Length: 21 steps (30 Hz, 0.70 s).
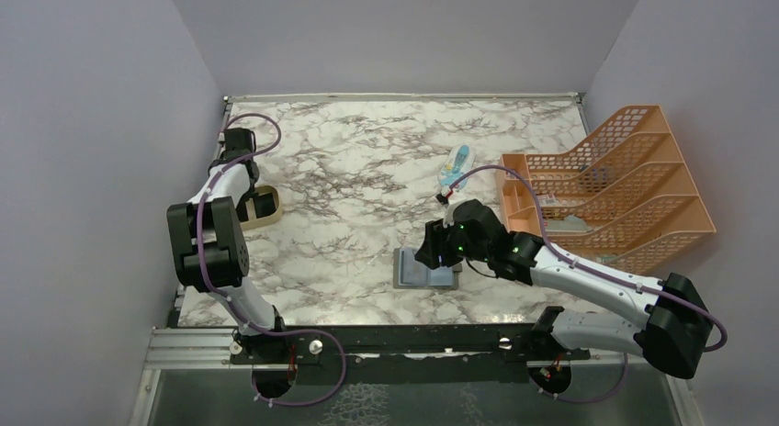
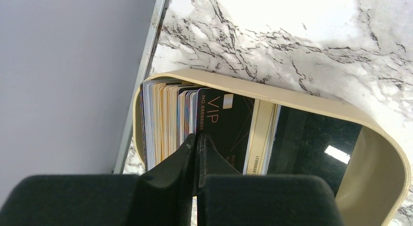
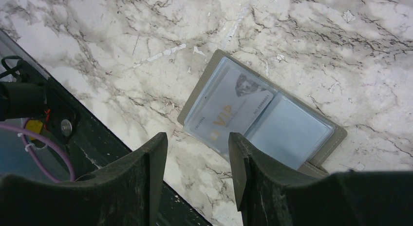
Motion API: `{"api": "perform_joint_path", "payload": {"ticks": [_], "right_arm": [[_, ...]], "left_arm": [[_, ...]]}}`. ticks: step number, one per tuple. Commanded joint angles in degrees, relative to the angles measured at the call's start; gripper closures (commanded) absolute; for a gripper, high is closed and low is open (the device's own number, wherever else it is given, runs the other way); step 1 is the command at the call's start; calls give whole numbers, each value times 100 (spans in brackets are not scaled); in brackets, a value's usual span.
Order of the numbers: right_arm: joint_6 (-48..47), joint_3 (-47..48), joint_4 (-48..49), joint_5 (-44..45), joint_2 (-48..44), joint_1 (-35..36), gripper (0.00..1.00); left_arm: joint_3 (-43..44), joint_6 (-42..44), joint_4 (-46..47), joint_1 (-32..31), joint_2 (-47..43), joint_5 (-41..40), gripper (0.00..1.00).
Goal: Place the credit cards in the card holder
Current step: Pick up the credit card from the storage box.
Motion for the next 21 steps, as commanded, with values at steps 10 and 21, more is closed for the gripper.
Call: {"api": "perform_joint_path", "payload": {"ticks": [10, 21], "right_arm": [[-39, 125, -53, 193, -56, 30, 50], [270, 150, -317, 343, -94, 30, 51]], "left_arm": [[233, -379, -423, -52, -765, 677, 100], [-64, -1069, -483, -51, -2102, 2632, 100]]}}
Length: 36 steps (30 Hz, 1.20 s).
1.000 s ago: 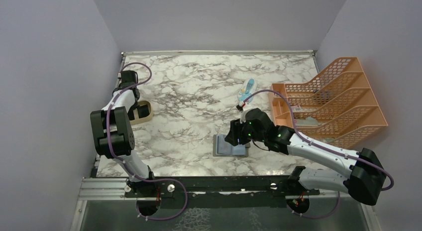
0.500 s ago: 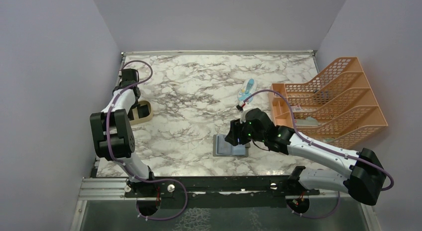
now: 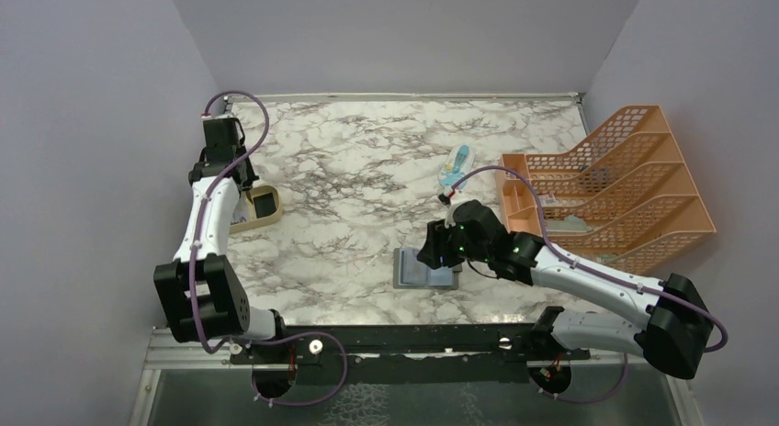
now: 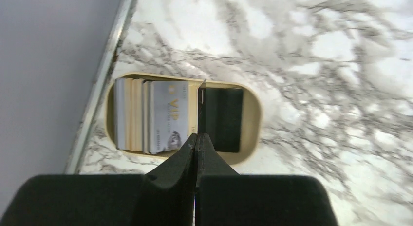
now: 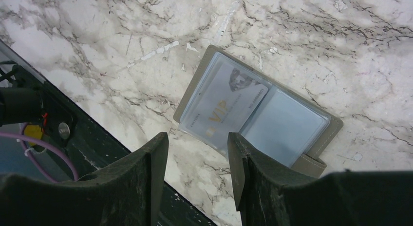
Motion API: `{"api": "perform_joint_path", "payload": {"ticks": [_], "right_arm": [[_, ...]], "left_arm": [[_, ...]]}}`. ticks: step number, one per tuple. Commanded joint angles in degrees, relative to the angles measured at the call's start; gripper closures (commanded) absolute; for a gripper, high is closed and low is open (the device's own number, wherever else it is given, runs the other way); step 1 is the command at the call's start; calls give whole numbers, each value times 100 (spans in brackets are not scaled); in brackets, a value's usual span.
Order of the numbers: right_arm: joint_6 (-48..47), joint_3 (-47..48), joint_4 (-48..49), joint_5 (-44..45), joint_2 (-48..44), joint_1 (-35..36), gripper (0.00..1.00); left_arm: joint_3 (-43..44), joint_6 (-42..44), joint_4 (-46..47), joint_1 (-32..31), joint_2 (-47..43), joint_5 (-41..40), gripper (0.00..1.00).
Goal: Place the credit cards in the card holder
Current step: Pick up the credit card from the storage box, then insert the credit card into the card holder.
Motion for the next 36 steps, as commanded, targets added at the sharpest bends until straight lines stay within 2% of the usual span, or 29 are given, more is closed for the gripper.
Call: {"api": "perform_joint_path", "payload": {"ticks": [1, 14, 19, 27, 36], "right_arm": [[160, 177, -220, 311, -40, 28, 52], [954, 261, -1003, 1049, 290, 30, 53], [1134, 291, -1305, 1400, 449, 28, 53], [1160, 389, -1453, 1521, 906, -142, 53], [1003, 168, -1153, 1211, 962, -365, 61]], "left_arm": [[-177, -459, -40, -10, -658, 1469, 100], [-1068, -1202, 456, -66, -1865, 4490, 100], [-1765, -2024, 1203, -520, -2279, 5247, 100], [-2813, -3589, 2894, -2467, -2698, 4706, 100], [-3640, -4666, 4505, -3926, -2241, 4000, 100]]}}
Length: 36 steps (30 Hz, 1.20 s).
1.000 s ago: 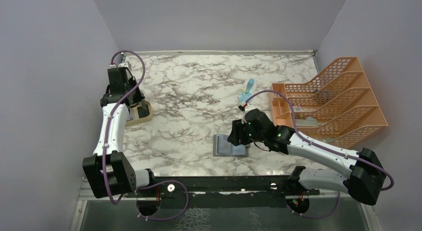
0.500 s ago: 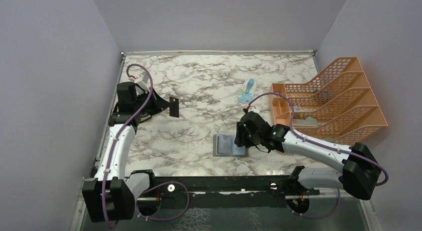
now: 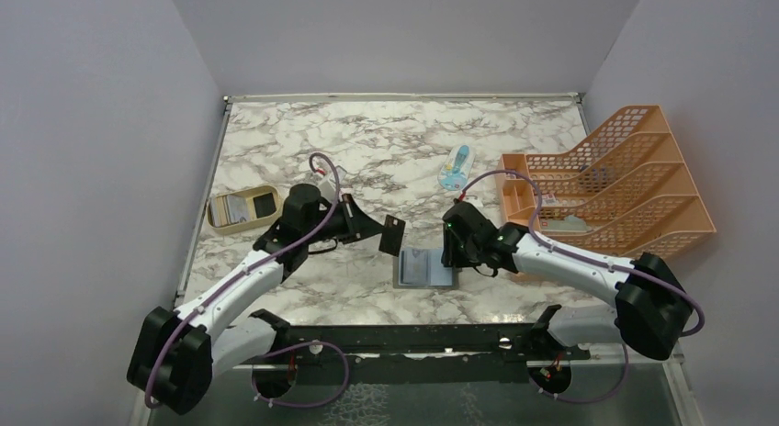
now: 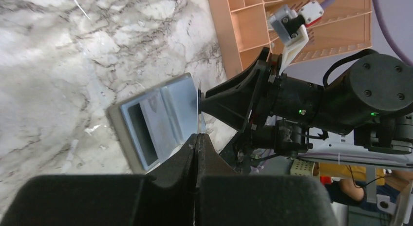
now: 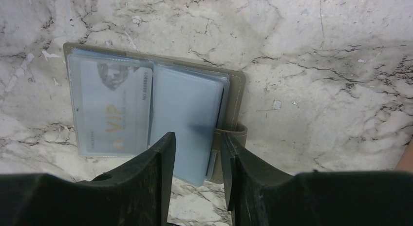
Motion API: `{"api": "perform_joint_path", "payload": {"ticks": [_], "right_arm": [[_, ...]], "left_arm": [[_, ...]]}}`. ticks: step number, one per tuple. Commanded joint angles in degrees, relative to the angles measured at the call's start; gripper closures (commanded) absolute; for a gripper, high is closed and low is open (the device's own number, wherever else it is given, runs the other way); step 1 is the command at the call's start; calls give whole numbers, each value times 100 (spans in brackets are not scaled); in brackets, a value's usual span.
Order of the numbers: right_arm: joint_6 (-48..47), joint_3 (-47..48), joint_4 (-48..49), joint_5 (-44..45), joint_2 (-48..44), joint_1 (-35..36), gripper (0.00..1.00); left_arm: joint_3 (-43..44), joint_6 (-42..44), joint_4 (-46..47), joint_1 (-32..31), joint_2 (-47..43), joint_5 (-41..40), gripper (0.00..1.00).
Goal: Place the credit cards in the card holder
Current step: Insert the credit card into the card holder.
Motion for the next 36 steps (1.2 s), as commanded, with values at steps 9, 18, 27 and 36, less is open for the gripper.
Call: {"api": "perform_joint_path", "payload": {"ticks": [9, 18, 27, 36], "right_arm": [[-12, -280, 375, -193, 66, -123, 63], [2, -459, 553, -318, 139, -141, 64], [56, -654, 736, -459, 119, -148, 67], [77, -723, 787, -519, 113, -150, 68]], "left_arm": [[-342, -743, 1722, -1388, 1123, -984, 100], [-557, -827, 2253, -1648, 1685, -1049, 100], [-798, -1021, 2751, -1765, 2150, -1106, 100], [-904, -1235, 3035, -1779, 2412, -1119, 100]]}}
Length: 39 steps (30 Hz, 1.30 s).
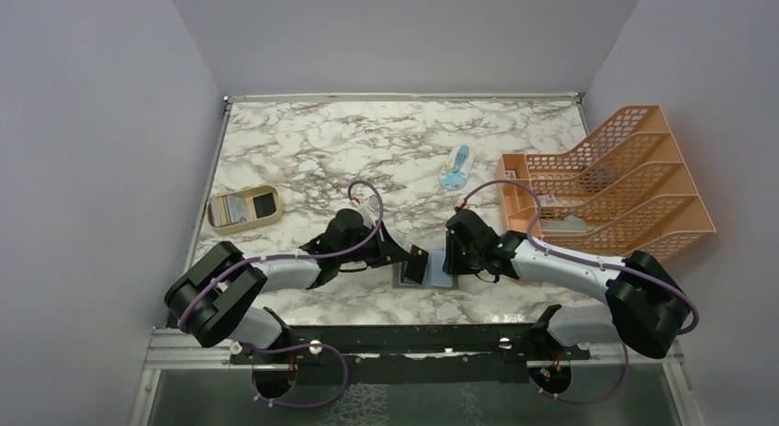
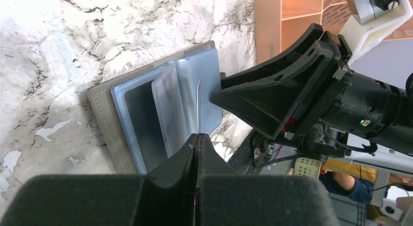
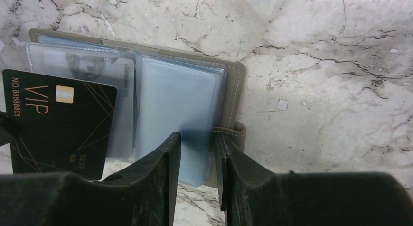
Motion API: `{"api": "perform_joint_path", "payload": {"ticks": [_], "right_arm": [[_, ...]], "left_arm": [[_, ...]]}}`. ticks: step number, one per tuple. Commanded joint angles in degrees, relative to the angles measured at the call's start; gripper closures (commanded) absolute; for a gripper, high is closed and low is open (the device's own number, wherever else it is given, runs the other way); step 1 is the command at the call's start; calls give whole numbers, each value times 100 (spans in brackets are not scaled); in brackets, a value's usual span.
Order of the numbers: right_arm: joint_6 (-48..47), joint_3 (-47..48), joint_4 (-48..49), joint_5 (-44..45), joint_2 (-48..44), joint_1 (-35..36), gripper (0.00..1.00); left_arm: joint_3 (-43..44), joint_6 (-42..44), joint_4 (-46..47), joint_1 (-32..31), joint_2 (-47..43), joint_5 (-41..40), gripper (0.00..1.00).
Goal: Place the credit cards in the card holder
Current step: Insert the credit card into the card holder.
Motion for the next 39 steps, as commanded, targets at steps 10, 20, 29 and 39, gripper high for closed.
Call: {"api": "perform_joint_path", "payload": {"ticks": [10, 20, 29, 39], "right_arm": [[50, -150, 99, -175, -20, -21, 68], [50, -157, 136, -232, -12, -20, 68], [85, -201, 226, -358, -8, -21, 68], [151, -274, 253, -442, -36, -21, 68]], "left_arm": [[-81, -226, 603, -99, 426, -130, 100], [-63, -226, 698, -160, 605, -227, 100], [-27, -241, 770, -178, 765, -230, 100], [39, -299, 885, -358, 984, -472, 100]]}}
